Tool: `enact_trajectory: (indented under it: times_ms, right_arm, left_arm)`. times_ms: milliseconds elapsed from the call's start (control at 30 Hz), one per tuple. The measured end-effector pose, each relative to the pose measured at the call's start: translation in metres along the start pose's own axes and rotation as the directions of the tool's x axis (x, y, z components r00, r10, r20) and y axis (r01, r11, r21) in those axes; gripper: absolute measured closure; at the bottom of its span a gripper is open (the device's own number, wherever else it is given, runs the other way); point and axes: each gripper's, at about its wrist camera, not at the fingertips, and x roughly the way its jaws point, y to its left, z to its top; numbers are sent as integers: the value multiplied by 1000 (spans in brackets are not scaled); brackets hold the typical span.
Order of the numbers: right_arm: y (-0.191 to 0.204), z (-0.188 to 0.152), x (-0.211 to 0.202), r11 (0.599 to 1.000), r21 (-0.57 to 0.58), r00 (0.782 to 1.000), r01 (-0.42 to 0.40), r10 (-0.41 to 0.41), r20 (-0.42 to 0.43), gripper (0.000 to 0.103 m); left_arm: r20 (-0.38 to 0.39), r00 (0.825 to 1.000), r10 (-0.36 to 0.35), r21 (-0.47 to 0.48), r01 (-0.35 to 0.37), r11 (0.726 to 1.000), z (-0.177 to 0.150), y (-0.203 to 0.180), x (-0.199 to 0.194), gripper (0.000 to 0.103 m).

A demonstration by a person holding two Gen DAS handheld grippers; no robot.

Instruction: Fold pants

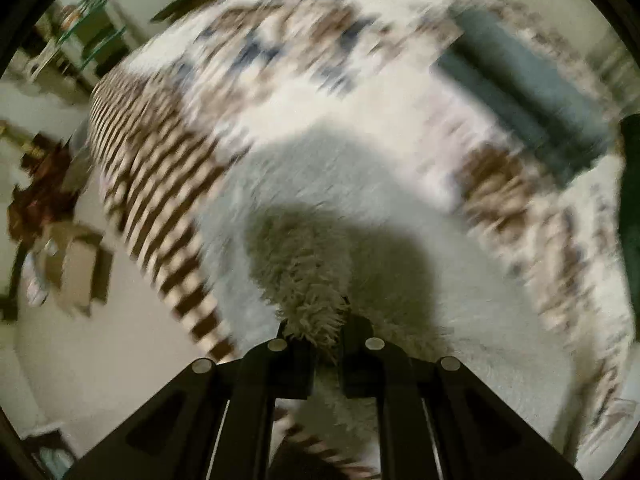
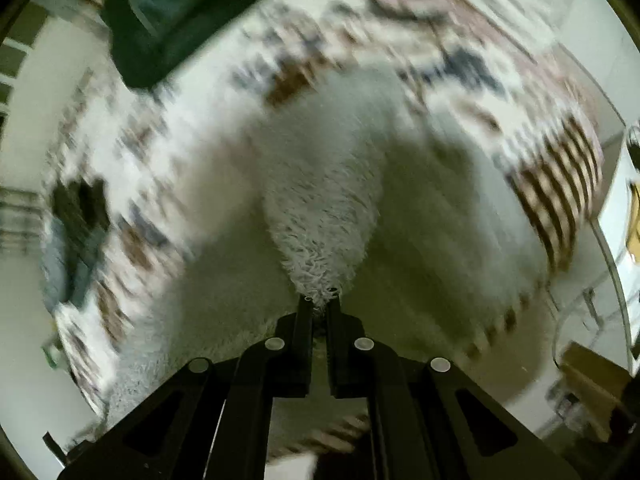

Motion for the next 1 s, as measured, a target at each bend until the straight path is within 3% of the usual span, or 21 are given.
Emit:
enact_trajectory:
  times_ms: [133, 233, 300, 333, 367, 400, 433, 467, 533, 633, 733, 767, 833, 867, 900, 933, 967, 1000]
  right_arm:
    - [-32, -31, 35, 996, -46, 994, 76, -79, -75, 97]
    - [-51, -42, 60, 990, -80, 981, 118, -129, -144, 97]
    - [-61, -41, 69, 991, -83, 972, 108, -123, -200, 84]
    - [-67, -41, 68, 991, -78, 965, 110, -126, -232, 69]
    - [-70, -41, 63, 993, -67, 965, 97, -111, -239, 60]
    - [-73, -40, 54, 995, -57, 971, 77, -88, -223, 57]
    - [-75, -38, 39, 996, -58, 980, 67, -77, -181, 50]
    - [-75, -35, 27, 995, -69, 987, 70, -79, -141, 43]
    - [-70, -27, 11, 991, -107, 994, 79, -86, -67, 34]
    - [-41, 4, 10, 969, -208, 991, 130, -129, 20, 26]
    - [1, 28, 32, 918, -327, 973, 226, -197, 120, 23]
    - [22, 35, 47, 884, -383, 963, 268, -229, 145, 22]
    - [44, 44, 65, 833, -444, 944, 330, -283, 172, 22]
    - [51, 44, 75, 807, -466, 932, 363, -311, 187, 27]
    - [54, 45, 81, 796, -465, 922, 388, -334, 197, 38]
    - [51, 47, 80, 809, -443, 922, 387, -332, 200, 75]
    - [36, 53, 68, 853, -368, 928, 370, -316, 198, 91]
    - [25, 54, 61, 891, -299, 935, 342, -293, 198, 91]
  left_arm:
    - [-108, 994, 29, -75, -37, 997, -28, 36, 62, 96]
    - [-105, 994, 18, -87, -27, 996, -35, 44, 76, 92]
    - [-76, 997, 5, -85, -12, 996, -36, 41, 66, 92]
    - [-55, 998, -4, -81, 0, 997, -37, 39, 60, 92]
    - [-36, 999, -12, -80, 9, 997, -38, 37, 54, 88]
    - [-20, 1000, -17, -80, 15, 997, -37, 37, 48, 83]
    - [1, 1000, -24, -82, 24, 996, -36, 36, 42, 71]
    - [22, 999, -27, -83, 29, 996, -35, 35, 37, 51]
    - [49, 999, -4, -79, 7, 997, -32, 34, 33, 22]
    - [69, 997, 43, -69, -39, 997, -31, 33, 36, 21]
    - [83, 991, 106, -18, -105, 994, -38, 23, 38, 21]
    - [84, 989, 124, 0, -125, 992, -41, 20, 39, 21]
    - [82, 987, 137, 48, -141, 989, -49, 12, 38, 21]
    - [82, 984, 157, 78, -163, 984, -55, 4, 36, 21]
    - [82, 982, 169, 102, -177, 979, -58, -2, 34, 21]
    - [84, 981, 173, 133, -183, 974, -64, -10, 30, 21]
    - [85, 980, 178, 151, -189, 970, -68, -16, 27, 21]
    - [84, 980, 180, 162, -192, 968, -70, -21, 25, 21]
